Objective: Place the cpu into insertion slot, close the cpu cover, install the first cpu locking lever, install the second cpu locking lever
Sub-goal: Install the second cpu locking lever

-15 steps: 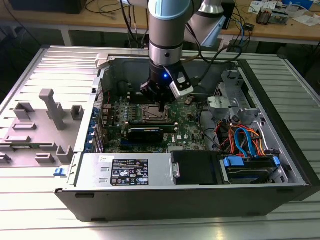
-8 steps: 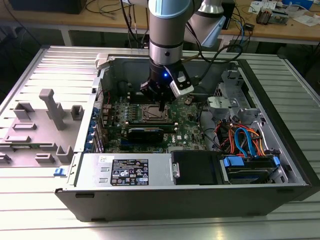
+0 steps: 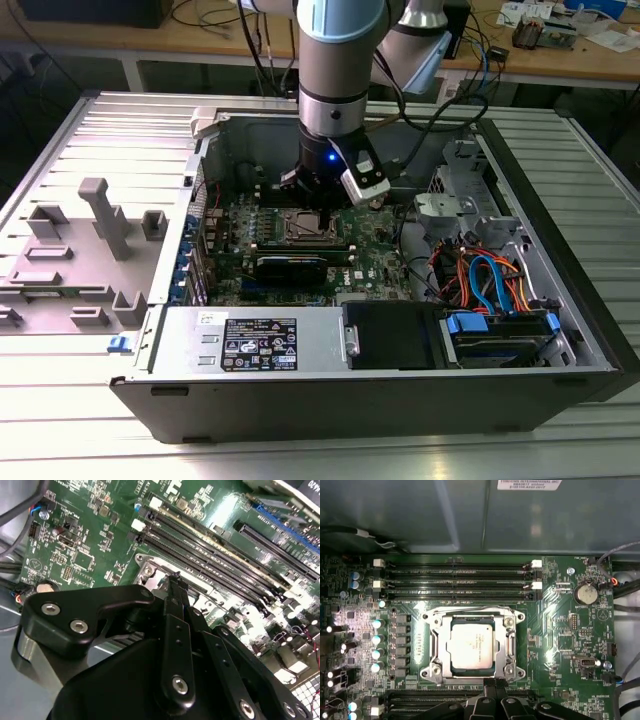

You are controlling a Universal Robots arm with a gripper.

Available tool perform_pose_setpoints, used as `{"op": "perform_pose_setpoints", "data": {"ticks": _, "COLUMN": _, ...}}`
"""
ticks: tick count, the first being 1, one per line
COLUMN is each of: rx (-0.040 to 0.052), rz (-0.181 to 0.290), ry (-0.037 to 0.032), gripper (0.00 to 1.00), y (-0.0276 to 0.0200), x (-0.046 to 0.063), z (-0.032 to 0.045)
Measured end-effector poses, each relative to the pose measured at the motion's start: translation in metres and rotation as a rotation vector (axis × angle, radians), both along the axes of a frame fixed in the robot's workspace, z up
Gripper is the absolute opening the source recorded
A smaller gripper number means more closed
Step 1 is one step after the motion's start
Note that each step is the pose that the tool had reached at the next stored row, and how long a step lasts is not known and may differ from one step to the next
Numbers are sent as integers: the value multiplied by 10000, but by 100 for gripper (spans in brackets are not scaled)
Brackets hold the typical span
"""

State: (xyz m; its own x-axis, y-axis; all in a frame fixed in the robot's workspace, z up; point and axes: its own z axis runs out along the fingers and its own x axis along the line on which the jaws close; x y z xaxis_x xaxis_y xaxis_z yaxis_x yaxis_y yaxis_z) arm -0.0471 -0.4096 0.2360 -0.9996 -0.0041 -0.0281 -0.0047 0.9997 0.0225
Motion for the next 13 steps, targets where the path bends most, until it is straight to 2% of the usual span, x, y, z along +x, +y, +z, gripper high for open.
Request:
{"op": "perform_pose_setpoints", "data": {"ticks": 4, "rx": 3, "rz": 1, "ry": -1, "gripper": 11, "y": -1, "x": 0, "z": 49}}
{"op": "perform_pose_setpoints", "data": {"ticks": 13, "rx": 0, "rz": 0, "ry": -1, "gripper": 11, "y": -2, "x": -1, "z": 58}}
